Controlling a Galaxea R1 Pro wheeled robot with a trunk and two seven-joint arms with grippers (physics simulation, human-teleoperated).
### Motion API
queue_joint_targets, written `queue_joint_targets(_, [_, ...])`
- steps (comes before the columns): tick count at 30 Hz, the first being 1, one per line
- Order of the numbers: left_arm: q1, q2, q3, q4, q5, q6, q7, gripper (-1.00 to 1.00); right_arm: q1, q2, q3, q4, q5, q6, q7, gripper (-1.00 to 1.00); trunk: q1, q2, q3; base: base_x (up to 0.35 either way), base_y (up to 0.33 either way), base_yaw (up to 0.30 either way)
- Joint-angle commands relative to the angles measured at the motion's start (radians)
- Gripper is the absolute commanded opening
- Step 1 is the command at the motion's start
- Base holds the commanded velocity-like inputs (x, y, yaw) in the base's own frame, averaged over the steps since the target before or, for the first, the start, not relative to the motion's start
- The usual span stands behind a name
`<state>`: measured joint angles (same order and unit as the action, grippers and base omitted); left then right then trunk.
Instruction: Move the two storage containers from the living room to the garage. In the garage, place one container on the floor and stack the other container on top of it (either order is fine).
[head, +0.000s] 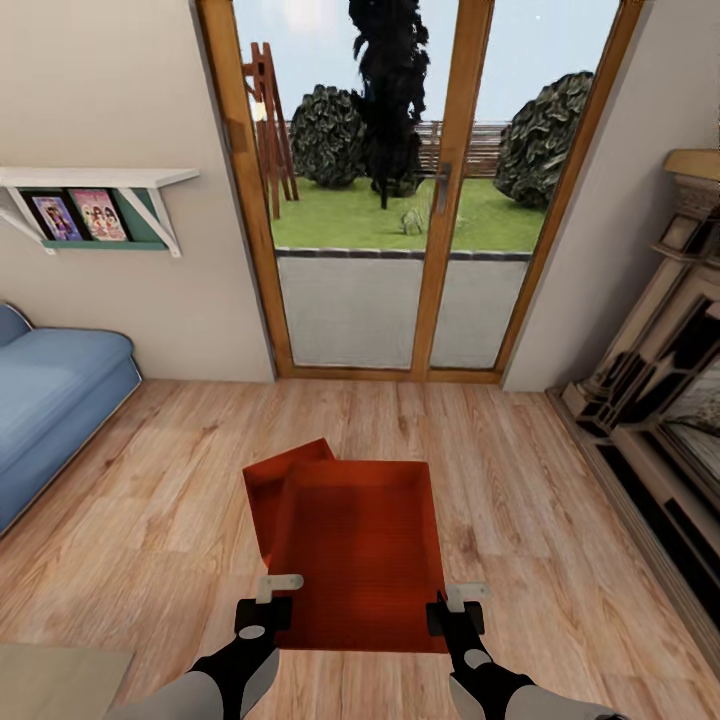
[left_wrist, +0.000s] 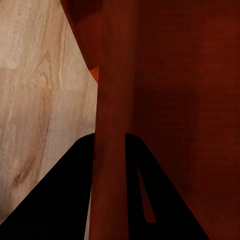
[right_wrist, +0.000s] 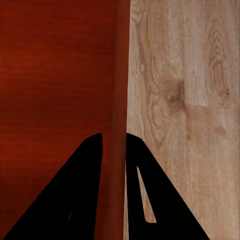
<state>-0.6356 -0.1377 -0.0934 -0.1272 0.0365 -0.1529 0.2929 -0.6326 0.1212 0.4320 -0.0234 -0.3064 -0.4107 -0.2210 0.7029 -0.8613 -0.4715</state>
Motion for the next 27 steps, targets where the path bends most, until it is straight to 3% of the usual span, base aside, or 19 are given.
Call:
queue_joint_targets(1, [-0.001, 0.000, 0.018, -0.002, -0.009, -0.005, 0.030, -1.00, -0.001, 0.002, -0.012, 0.002, -0.008, 0.000, -0.001, -1.00, 0.000, -0.001, 0.001, 0.000, 0.000, 0.000])
queue_joint_targets(27, [-0.001, 0.000, 0.018, -0.002, -0.010, -0.004, 0.031, -1.00, 0.000, 0.000, -0.012, 0.002, -0.008, 0.000, 0.000, -1.00, 0.000, -0.001, 0.041, 0.000, 0.000, 0.000])
